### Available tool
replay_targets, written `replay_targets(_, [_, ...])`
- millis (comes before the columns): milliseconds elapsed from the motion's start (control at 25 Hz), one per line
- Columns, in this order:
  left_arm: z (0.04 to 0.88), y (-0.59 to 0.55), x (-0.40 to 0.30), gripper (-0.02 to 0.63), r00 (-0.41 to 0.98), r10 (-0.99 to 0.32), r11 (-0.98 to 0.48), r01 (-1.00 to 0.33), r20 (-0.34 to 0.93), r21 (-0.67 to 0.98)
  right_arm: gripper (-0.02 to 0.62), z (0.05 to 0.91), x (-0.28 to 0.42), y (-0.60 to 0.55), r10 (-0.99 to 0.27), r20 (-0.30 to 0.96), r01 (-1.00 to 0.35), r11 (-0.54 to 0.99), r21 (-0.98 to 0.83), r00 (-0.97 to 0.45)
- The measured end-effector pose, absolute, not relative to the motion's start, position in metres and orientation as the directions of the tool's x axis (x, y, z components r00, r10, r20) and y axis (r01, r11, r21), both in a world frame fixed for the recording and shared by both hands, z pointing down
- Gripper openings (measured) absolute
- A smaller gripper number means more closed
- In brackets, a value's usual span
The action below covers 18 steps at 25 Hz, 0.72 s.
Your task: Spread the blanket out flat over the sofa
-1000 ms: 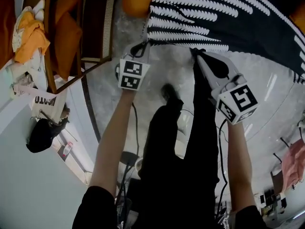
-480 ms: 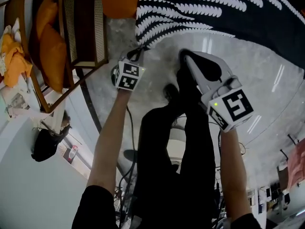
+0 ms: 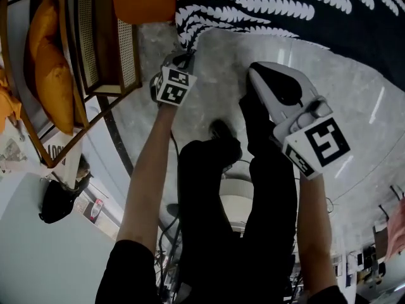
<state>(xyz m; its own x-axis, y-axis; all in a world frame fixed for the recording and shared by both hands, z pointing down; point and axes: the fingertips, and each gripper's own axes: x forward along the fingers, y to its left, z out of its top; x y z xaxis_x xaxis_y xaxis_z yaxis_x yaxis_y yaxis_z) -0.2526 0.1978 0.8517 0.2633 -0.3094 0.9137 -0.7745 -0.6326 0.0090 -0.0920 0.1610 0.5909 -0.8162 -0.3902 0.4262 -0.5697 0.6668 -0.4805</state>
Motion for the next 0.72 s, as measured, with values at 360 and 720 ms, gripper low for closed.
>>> replay_targets(360, [0.919,0.197,-0.246,0.015,0.311,-0.319,-0.658,-0.752,0.895,0.027,0.002,0.614,-0.102,0.163,-0.378,0.406,-0.539,0.723,-0.432,-0.832])
replay_targets(720, [0.971,0.163,-0.238,0.014,0.347,-0.316,-0.731,-0.682,0.883,0.006,0.002,0.641,-0.088,0.159,-0.396,0.410,-0.551,0.736,-0.393,-0.822])
